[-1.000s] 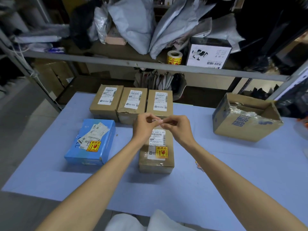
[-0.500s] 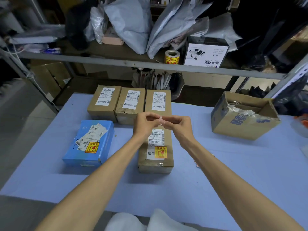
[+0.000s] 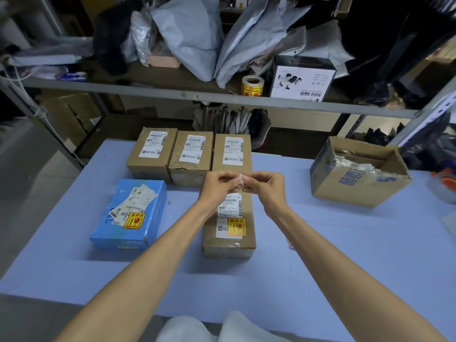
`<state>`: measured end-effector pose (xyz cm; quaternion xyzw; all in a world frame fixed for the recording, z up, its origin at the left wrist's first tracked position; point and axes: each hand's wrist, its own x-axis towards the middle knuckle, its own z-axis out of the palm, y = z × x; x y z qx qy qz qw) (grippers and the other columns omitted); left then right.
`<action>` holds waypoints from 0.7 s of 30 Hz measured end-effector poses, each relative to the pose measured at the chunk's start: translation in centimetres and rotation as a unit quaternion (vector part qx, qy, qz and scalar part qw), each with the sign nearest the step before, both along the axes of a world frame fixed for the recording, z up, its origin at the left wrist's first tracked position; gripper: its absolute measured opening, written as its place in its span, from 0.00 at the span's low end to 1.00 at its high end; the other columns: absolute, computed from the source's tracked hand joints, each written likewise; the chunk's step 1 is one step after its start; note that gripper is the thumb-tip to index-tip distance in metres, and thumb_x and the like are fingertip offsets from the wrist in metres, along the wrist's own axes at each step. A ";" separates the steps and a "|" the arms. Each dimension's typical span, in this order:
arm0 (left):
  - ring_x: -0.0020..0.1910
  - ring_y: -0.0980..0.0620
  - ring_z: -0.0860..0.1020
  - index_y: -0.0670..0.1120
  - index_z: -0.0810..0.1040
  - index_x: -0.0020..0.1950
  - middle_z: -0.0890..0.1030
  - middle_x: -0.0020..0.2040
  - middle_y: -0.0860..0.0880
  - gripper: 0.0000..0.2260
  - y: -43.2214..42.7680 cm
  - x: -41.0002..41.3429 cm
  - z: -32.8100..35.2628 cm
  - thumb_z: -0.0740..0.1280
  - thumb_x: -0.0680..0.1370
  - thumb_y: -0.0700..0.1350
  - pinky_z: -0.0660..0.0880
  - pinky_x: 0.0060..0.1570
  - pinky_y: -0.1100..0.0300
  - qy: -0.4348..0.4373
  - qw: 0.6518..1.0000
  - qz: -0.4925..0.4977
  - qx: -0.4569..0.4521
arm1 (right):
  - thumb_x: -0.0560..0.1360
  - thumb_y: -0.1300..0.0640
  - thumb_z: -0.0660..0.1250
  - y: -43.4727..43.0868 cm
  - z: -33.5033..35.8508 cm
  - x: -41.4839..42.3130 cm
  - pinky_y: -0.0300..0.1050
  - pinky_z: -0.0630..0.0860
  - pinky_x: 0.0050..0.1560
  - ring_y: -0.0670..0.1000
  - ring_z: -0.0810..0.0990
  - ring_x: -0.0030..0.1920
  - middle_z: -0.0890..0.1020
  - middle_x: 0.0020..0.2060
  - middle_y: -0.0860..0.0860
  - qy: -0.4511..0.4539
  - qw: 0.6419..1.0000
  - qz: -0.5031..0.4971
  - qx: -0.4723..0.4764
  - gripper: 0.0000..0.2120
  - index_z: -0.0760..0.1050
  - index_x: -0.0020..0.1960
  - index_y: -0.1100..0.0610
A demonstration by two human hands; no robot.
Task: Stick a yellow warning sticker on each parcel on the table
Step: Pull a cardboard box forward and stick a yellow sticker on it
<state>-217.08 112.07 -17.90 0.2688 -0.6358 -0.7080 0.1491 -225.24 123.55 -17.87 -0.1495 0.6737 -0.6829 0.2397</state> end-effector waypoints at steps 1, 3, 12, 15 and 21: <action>0.34 0.57 0.82 0.42 0.82 0.43 0.83 0.36 0.48 0.06 0.1 0.1 -0.1 0.69 0.74 0.32 0.80 0.41 0.66 -0.001 1.000 -0.003 -0.005 | 0.72 0.68 0.72 0.0 -0.2 -0.1 0.45 0.83 0.42 0.58 0.85 0.40 0.84 0.40 0.63 0.004 1.000 0.001 0.009 0.05 0.82 0.47 0.69; 0.36 0.55 0.82 0.44 0.83 0.42 0.84 0.38 0.47 0.08 0.2 0.3 -0.3 0.70 0.73 0.31 0.80 0.41 0.64 -0.001 1.000 -0.003 -0.018 | 0.71 0.70 0.71 0.0 -0.2 -0.2 0.46 0.83 0.40 0.59 0.85 0.39 0.84 0.38 0.63 0.018 0.999 -0.001 0.031 0.05 0.81 0.48 0.68; 0.43 0.50 0.83 0.47 0.83 0.39 0.85 0.42 0.44 0.05 0.1 -0.4 0.2 0.76 0.69 0.39 0.80 0.48 0.57 -0.004 0.996 0.014 -0.092 | 0.71 0.72 0.69 -0.4 0.1 -0.1 0.43 0.83 0.40 0.55 0.85 0.37 0.84 0.38 0.61 0.003 1.000 0.007 0.016 0.05 0.80 0.47 0.71; 0.42 0.51 0.82 0.48 0.82 0.38 0.84 0.38 0.48 0.06 -0.1 -0.6 0.0 0.75 0.70 0.38 0.78 0.49 0.56 -0.004 0.986 0.021 -0.164 | 0.72 0.74 0.66 -0.3 0.2 0.1 0.42 0.83 0.44 0.55 0.86 0.39 0.84 0.40 0.61 -0.004 1.000 0.028 0.010 0.09 0.81 0.50 0.69; 0.37 0.54 0.81 0.44 0.82 0.41 0.83 0.36 0.49 0.03 0.1 -1.0 -0.2 0.72 0.72 0.36 0.80 0.42 0.62 -0.005 0.986 0.055 -0.159 | 0.73 0.71 0.68 -0.2 0.5 -0.3 0.41 0.82 0.44 0.50 0.86 0.41 0.86 0.41 0.56 0.101 0.991 0.071 0.054 0.10 0.82 0.52 0.65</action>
